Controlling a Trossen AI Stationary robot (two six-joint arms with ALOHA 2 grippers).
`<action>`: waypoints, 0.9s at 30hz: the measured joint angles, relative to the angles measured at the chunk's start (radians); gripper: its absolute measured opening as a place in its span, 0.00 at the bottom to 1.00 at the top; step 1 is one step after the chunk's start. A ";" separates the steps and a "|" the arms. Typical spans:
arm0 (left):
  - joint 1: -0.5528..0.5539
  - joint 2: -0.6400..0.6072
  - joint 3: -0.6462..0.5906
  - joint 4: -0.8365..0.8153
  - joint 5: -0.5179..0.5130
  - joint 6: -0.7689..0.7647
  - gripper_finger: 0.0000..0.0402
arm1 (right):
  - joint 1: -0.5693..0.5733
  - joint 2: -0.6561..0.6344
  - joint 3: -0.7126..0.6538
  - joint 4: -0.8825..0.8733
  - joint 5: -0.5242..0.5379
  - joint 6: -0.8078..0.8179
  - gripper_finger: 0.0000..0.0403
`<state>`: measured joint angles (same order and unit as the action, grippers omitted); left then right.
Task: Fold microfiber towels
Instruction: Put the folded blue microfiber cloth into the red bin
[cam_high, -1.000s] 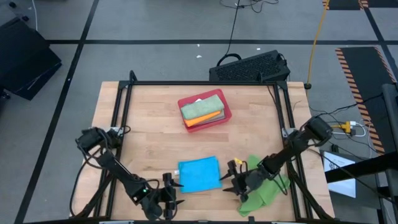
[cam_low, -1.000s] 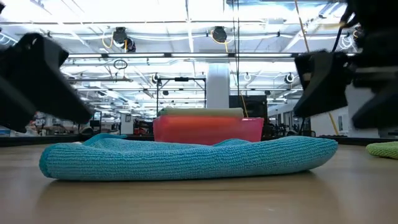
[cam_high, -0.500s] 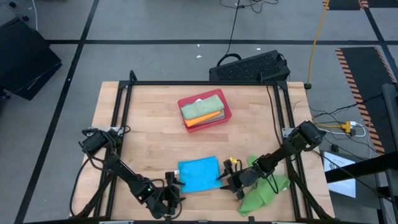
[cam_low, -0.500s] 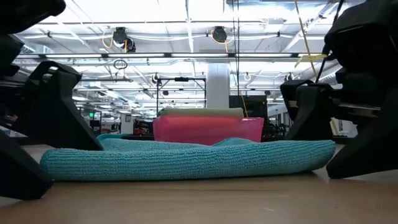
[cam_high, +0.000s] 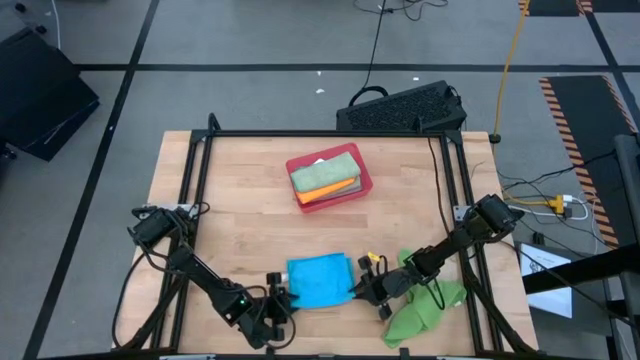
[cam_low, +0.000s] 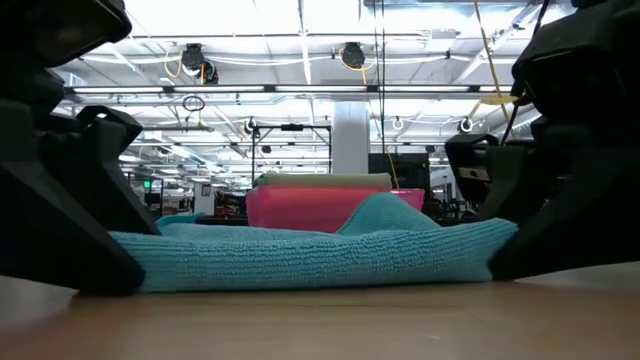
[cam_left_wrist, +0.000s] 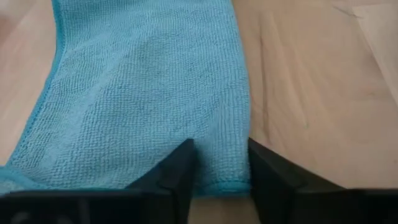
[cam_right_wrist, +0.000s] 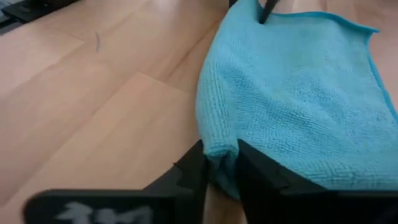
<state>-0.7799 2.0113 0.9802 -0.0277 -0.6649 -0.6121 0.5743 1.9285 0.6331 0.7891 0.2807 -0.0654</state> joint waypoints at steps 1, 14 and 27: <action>0.000 0.000 0.000 -0.002 0.000 0.000 0.30 | 0.000 0.000 0.000 0.000 0.002 0.000 0.12; 0.000 0.002 -0.004 -0.013 -0.005 0.004 0.12 | -0.001 0.000 0.000 0.002 0.003 0.031 0.11; 0.002 0.002 -0.033 0.017 -0.026 -0.002 0.26 | 0.002 0.002 -0.003 0.070 -0.024 0.002 0.32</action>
<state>-0.7784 2.0129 0.9471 -0.0106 -0.6914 -0.6144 0.5766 1.9305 0.6300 0.8591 0.2564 -0.0639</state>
